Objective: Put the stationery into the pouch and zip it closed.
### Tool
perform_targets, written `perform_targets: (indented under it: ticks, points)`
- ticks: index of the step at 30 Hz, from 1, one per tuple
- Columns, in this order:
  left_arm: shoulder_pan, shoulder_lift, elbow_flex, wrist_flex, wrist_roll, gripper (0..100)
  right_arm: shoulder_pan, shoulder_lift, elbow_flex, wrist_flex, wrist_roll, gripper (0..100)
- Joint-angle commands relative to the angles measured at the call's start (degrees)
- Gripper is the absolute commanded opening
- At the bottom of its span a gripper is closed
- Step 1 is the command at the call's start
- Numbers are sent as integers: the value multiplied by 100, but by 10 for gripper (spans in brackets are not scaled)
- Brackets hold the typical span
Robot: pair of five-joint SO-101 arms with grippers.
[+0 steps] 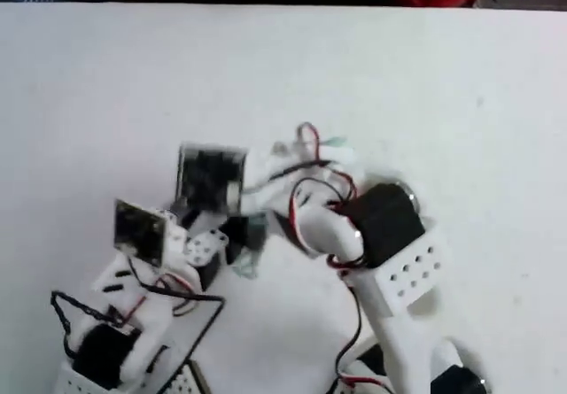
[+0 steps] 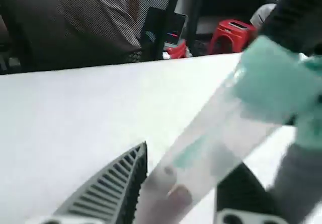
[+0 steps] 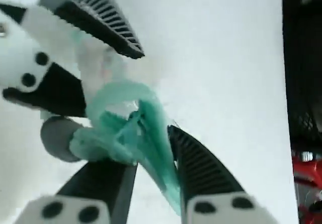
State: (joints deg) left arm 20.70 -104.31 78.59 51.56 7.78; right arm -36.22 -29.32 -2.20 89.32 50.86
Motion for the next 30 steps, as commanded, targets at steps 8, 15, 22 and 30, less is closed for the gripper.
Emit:
perform_targets:
  ticks: [8,15,22,30]
  points:
    - [-1332,-40,-316,-9,149,203,1666,382,923,-1947,-3569,20]
    - [-1648,-40,-281,-132,378,182,2343,2193,888,-1912,-3578,20]
    - [-1622,-40,-211,-167,281,181,2404,3486,870,-2352,-2848,20]
    - [-1613,-40,132,-615,229,181,2484,4435,651,-2114,-1881,20]
